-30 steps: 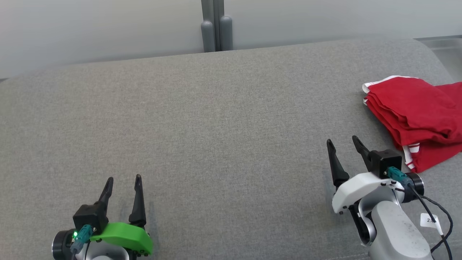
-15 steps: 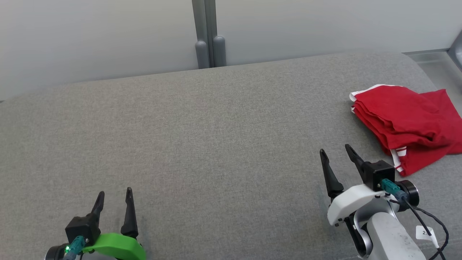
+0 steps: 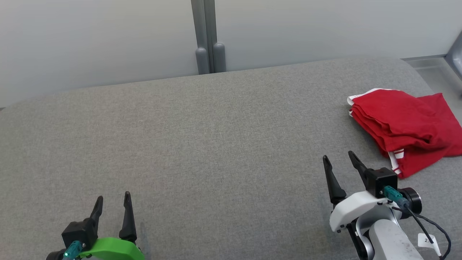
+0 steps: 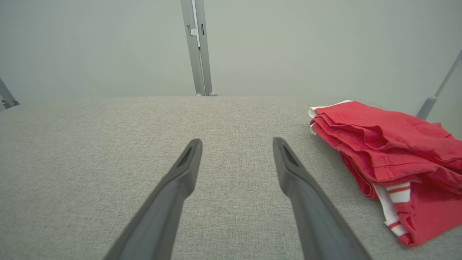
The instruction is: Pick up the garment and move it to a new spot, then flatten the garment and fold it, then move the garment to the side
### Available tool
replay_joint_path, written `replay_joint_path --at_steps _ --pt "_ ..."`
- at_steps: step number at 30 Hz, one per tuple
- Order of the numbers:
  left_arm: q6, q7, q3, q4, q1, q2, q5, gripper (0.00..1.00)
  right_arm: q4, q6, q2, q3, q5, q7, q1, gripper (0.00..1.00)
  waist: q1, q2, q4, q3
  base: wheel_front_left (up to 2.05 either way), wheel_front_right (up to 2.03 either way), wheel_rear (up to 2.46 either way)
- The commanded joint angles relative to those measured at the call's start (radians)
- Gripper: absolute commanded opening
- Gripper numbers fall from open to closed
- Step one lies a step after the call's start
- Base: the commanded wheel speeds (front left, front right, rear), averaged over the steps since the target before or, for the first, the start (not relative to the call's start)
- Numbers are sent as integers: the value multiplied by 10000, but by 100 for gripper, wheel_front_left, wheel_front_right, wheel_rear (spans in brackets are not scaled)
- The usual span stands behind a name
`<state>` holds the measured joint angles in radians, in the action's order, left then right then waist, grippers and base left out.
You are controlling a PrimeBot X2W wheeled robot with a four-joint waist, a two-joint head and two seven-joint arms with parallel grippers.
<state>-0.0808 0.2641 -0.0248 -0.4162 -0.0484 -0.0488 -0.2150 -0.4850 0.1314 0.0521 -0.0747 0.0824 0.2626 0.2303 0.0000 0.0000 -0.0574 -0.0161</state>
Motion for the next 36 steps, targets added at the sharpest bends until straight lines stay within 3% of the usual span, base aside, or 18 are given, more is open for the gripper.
replay_joint_path --at_steps 1,11,13,33,34,36 --pt "-11 -10 -26 52 128 -44 -24 100 -23 -18 3 -38 37 26 -123 100 0 0 -5 -1 0 0 0" --pt "48 -10 9 57 149 -44 -112 100 31 -18 -3 -279 116 26 -83 100 0 0 32 23 0 0 0" --pt "43 -10 124 28 102 -43 -80 100 26 -15 9 -173 91 26 -116 100 0 0 525 8 0 0 0" --pt "-97 -10 175 297 187 -46 77 100 35 -14 2 -438 430 26 -154 100 0 0 566 56 0 0 0" --pt "-73 5 190 250 63 8 17 0 -21 -6 -25 -430 384 0 -36 0 0 0 566 56 0 0 0" --pt "-73 -7 206 70 89 46 7 0 -166 -2 -48 -429 390 -16 -138 0 0 0 567 57 0 0 0"
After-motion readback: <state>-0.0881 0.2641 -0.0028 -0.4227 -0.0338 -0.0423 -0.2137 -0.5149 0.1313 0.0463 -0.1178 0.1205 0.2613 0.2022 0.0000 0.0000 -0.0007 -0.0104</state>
